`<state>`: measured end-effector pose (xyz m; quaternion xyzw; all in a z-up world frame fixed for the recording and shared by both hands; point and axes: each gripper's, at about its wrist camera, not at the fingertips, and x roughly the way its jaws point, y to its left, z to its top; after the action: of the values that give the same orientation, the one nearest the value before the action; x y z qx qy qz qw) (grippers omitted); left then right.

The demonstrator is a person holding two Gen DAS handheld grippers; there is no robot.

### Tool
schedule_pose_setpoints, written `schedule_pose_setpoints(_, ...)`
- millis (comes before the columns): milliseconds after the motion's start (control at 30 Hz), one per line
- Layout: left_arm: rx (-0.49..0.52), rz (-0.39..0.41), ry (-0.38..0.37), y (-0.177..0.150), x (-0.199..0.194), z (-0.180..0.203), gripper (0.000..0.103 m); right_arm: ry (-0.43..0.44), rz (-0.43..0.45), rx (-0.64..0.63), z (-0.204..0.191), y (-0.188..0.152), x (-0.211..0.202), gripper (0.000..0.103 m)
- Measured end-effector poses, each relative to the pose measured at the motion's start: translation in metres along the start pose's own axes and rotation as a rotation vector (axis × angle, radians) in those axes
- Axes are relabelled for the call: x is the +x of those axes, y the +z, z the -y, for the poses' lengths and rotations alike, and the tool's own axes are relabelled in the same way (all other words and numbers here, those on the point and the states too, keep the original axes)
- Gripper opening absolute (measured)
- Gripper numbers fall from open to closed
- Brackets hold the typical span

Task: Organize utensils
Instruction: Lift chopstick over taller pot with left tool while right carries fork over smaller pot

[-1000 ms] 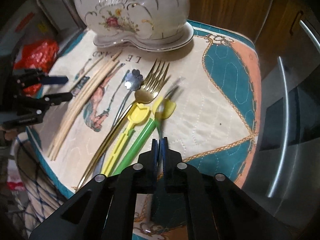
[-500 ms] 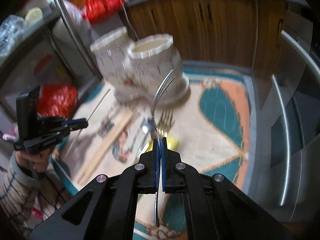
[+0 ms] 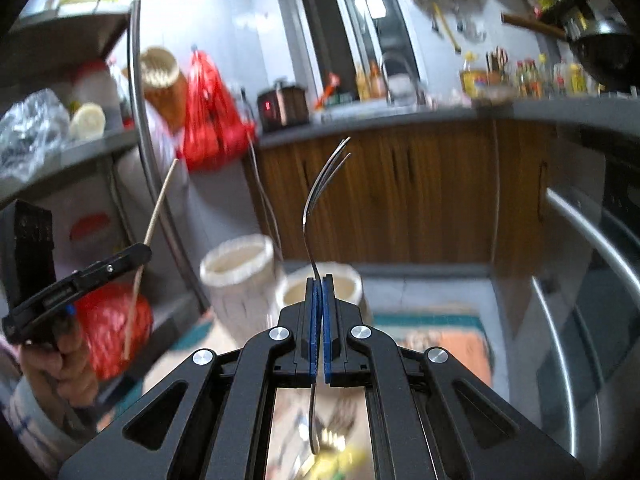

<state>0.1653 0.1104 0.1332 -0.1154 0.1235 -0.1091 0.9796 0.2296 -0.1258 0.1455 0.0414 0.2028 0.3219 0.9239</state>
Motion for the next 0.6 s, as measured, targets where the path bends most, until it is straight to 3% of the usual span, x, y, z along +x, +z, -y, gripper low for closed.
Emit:
schedule_pose_setpoints(200, -0.020, 0.081, 0.049, 0.026, 0.049, -0.006, 0.004, -0.009, 0.104, -0.038, -0.006, 0.034, 0.028, 0.003)
schedule_pose_setpoints(367, -0.082, 0.132, 0.034, 0.038, 0.078, -0.014, 0.004, -0.043, 0.175, -0.059, -0.010, 0.047, 0.051, 0.003)
schedule_pose_setpoints(600, -0.088, 0.135, 0.106, 0.024, 0.098, -0.027, 0.004, -0.074, 0.145, -0.110, -0.016, 0.036, 0.077, 0.003)
